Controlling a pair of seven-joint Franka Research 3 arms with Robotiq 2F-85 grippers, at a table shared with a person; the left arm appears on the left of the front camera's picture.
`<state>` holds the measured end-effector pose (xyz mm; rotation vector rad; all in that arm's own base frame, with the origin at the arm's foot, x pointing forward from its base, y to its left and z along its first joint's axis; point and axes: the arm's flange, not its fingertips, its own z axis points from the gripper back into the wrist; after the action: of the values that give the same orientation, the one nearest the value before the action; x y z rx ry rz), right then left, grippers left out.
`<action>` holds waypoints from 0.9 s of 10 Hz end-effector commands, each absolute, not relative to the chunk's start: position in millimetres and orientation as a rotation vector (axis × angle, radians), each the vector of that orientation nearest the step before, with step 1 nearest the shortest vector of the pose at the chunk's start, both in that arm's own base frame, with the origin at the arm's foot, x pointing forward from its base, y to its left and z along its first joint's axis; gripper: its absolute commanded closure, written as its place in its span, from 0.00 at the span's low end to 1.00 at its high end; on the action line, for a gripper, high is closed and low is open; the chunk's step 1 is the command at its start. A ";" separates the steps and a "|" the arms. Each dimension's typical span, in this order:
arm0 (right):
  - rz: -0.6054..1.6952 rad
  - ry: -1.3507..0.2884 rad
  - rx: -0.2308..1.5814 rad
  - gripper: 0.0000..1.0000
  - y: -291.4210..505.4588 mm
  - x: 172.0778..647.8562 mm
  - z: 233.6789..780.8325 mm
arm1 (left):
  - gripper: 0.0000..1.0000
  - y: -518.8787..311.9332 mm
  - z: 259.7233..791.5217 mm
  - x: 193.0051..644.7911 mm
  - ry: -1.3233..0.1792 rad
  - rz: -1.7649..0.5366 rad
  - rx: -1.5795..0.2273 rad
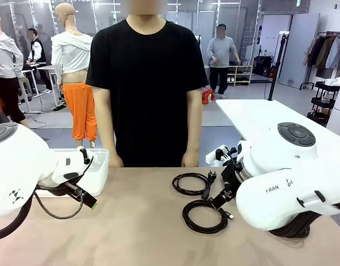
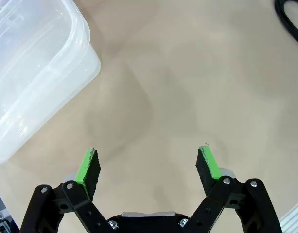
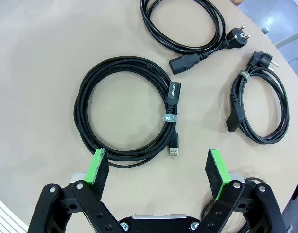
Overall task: Organize and store the cables.
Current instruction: Place the Power Cable into the Organizing box.
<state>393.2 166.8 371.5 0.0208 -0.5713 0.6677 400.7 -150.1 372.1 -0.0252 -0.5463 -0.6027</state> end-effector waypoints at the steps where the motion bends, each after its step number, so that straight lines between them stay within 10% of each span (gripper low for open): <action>1: 0.666 -0.571 0.022 0.00 166.8 393.2 371.5 | 0.00 -149.9 372.1 400.8 -0.546 -0.602 -0.025; 9: 0.859 -0.572 0.364 0.00 31.3 389.7 499.8 | 0.00 -29.4 510.0 399.7 -0.473 -0.862 -0.373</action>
<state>390.4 52.1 498.3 0.3090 -0.5537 0.8543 397.2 -44.8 509.1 -0.3081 -0.4883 -0.8176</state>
